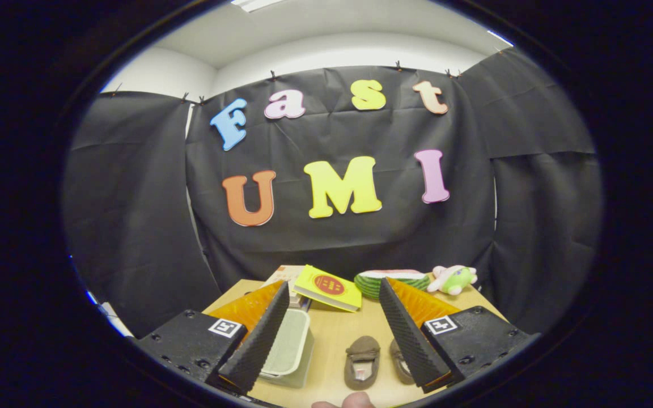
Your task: Open the storage box then place both shoes into the box .Put the left shoe in first, then the right shoe, with the right side of both shoes facing outward in a uniform manner.
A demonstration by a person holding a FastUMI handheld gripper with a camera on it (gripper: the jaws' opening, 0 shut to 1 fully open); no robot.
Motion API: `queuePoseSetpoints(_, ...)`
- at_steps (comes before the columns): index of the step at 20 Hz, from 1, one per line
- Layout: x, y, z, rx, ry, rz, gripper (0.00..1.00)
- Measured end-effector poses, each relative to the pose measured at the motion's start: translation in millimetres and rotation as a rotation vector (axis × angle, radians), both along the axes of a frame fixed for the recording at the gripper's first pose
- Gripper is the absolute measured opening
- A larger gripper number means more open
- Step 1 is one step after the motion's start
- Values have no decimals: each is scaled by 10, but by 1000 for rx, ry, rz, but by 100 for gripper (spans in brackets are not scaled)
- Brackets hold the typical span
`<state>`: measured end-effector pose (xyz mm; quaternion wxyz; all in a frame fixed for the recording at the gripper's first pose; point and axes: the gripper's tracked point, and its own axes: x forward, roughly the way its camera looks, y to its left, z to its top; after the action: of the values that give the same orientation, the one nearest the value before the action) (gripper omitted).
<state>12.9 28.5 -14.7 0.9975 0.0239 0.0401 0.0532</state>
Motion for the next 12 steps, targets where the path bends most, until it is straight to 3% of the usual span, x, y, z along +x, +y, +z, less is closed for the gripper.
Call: queuePoseSetpoints(12,315,535,-829,121,283,209,100)
